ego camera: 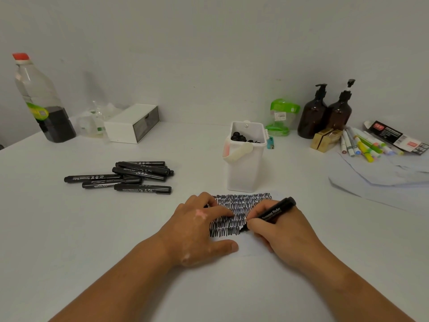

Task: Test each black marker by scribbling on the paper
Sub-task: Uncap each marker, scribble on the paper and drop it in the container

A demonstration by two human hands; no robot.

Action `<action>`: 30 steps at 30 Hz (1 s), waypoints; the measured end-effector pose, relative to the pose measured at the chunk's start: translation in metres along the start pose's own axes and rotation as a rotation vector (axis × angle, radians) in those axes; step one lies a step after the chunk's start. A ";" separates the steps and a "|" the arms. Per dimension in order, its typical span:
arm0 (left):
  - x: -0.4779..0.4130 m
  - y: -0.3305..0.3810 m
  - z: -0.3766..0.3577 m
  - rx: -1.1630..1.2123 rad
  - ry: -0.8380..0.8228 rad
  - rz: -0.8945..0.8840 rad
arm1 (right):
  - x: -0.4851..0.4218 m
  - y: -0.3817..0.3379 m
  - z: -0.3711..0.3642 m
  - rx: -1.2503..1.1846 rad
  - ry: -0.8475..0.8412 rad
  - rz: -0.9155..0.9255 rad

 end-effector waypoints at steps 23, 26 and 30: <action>0.001 0.000 0.003 0.044 -0.025 0.006 | -0.001 -0.002 0.012 -0.069 0.094 0.034; 0.000 -0.002 0.015 0.259 0.057 0.006 | -0.002 0.000 0.019 -0.376 0.127 0.003; 0.000 -0.013 0.025 0.559 0.167 0.050 | -0.001 -0.002 0.023 -0.564 0.110 0.002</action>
Point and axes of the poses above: each hand's wrist, its own x-axis away from the middle knuckle, its own z-axis out of the back of the hand, y = z × x, the point moved 8 cm from there along -x, towards the middle knuckle, and after that the axes turned 1 degree about -y, right-handed, at the moved point
